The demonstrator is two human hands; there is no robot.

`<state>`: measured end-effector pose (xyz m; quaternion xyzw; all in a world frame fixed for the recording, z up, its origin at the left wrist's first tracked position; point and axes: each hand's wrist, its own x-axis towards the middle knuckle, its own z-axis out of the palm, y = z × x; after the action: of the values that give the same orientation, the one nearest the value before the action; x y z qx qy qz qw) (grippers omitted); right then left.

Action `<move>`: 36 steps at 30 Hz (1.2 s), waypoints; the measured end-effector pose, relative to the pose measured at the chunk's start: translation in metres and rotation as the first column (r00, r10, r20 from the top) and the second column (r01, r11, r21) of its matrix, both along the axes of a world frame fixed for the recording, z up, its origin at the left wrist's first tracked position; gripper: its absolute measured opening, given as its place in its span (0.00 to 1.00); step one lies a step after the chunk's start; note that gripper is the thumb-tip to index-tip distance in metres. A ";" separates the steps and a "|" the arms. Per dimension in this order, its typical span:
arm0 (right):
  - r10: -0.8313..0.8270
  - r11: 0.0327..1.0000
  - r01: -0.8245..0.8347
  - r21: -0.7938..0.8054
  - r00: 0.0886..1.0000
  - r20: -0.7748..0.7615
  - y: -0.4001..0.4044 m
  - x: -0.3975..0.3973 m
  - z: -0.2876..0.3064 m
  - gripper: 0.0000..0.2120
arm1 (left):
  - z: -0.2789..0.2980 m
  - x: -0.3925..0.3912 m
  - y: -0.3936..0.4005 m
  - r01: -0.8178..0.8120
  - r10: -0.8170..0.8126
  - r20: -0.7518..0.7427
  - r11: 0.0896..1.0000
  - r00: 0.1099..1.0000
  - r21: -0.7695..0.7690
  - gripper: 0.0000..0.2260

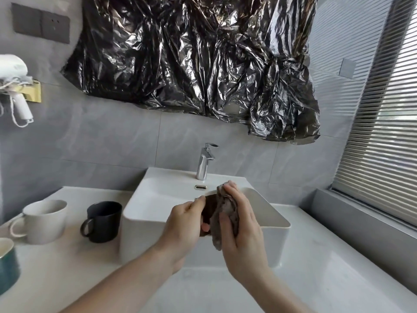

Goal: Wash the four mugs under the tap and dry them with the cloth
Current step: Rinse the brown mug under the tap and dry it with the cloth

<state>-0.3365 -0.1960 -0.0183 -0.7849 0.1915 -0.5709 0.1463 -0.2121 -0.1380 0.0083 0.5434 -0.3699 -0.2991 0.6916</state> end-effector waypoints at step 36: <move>0.120 0.747 -0.275 0.606 0.951 0.284 0.047 -0.011 -0.051 0.17 | -0.076 0.001 0.066 0.105 -0.067 -0.296 0.988 0.953 0.114 0.24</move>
<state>-0.3477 -0.1486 -0.0691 -0.6335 0.2713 -0.5386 0.4847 -0.2113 -0.0719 -0.0680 0.5202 -0.2672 -0.4292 0.6883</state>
